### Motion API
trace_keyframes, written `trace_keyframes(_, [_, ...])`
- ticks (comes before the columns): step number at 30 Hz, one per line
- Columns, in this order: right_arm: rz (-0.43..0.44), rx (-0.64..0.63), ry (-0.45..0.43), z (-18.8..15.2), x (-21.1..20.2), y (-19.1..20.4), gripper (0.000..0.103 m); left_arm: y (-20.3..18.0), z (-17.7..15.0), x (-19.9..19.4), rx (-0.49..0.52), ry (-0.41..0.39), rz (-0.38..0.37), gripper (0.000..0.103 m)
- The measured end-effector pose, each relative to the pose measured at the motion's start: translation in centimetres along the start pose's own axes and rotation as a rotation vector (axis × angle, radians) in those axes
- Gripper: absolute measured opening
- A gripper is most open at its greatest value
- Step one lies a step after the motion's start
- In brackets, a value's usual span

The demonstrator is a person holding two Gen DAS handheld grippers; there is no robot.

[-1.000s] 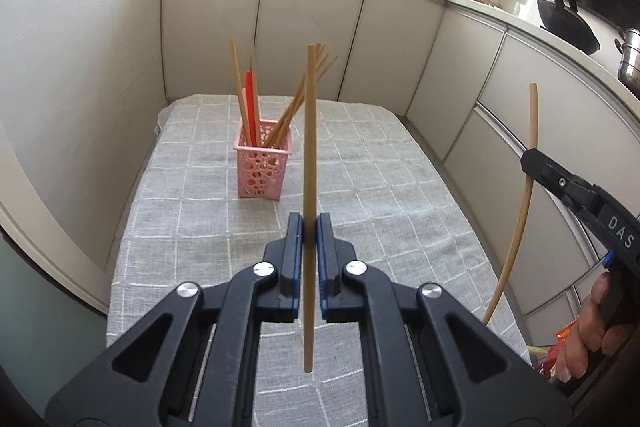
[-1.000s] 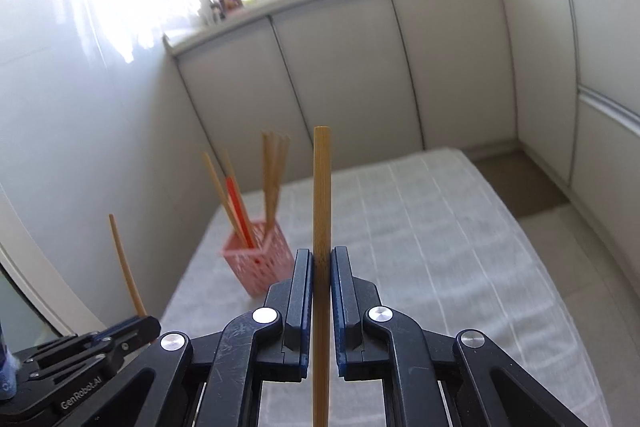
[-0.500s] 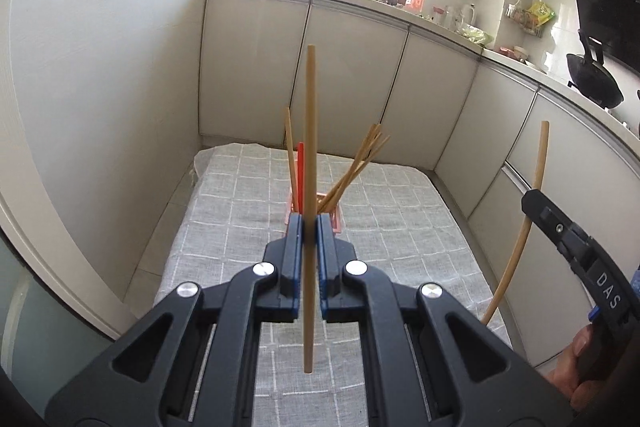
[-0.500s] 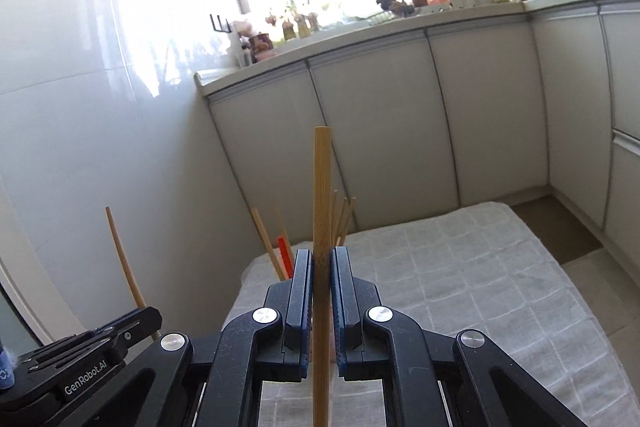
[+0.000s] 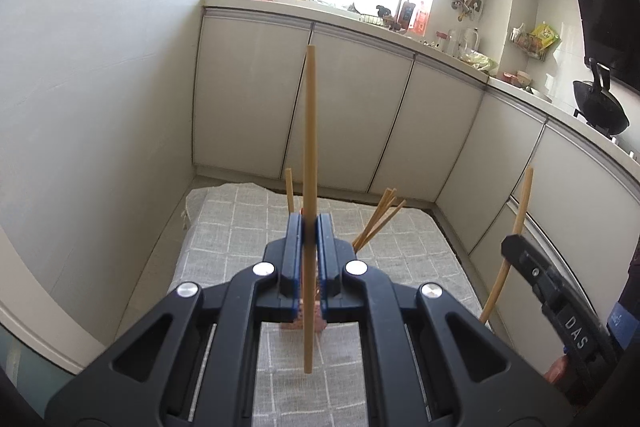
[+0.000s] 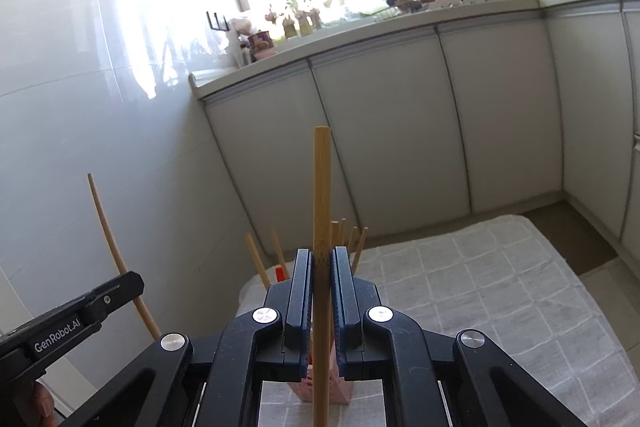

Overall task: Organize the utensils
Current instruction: 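Lift both chopsticks upright and carry them over the pink cup, then lower the left tool's chopstick into the cup and open the left tool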

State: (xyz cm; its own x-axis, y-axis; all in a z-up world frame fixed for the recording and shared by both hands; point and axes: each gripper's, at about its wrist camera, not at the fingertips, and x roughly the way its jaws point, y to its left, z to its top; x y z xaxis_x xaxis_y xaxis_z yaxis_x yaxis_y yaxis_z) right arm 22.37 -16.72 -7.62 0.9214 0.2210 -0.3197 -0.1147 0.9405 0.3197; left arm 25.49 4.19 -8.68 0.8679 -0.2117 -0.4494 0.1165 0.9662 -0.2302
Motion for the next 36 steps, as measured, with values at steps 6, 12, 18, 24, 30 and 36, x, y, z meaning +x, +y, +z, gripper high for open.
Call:
trace_keyframes(6, [-0.009, -0.006, 0.031, -1.0, 2.2, -0.3, 0.008, -0.5, 0.9, 2.6, 0.016, -0.088, -0.028, 0.008])
trace_keyframes(12, [-0.03, 0.0, 0.039, -1.3, 2.7, -1.0, 0.008, -0.6, 0.4, 6.0, 0.056, -0.144, 0.0, 0.008])
trace_keyframes(18, [-0.049, -0.02, 0.018, -0.8, 2.6, -1.1, 0.008, -0.3, -1.2, 8.5, 0.093, -0.122, 0.014, 0.008])
trace_keyframes(24, [-0.054, -0.029, 0.017, -0.8, 2.6, -1.3, 0.008, -0.3, -2.3, 9.8, 0.121, -0.101, 0.028, 0.008])
trace_keyframes(30, [-0.057, -0.028, 0.014, -0.7, 2.3, -1.3, 0.008, 0.4, -2.6, 11.4, 0.091, 0.002, 0.039, 0.009])
trace_keyframes(36, [-0.055, -0.055, 0.004, -0.8, 2.4, -0.9, 0.008, 1.6, -2.1, 10.3, 0.025, 0.081, 0.038, 0.03])
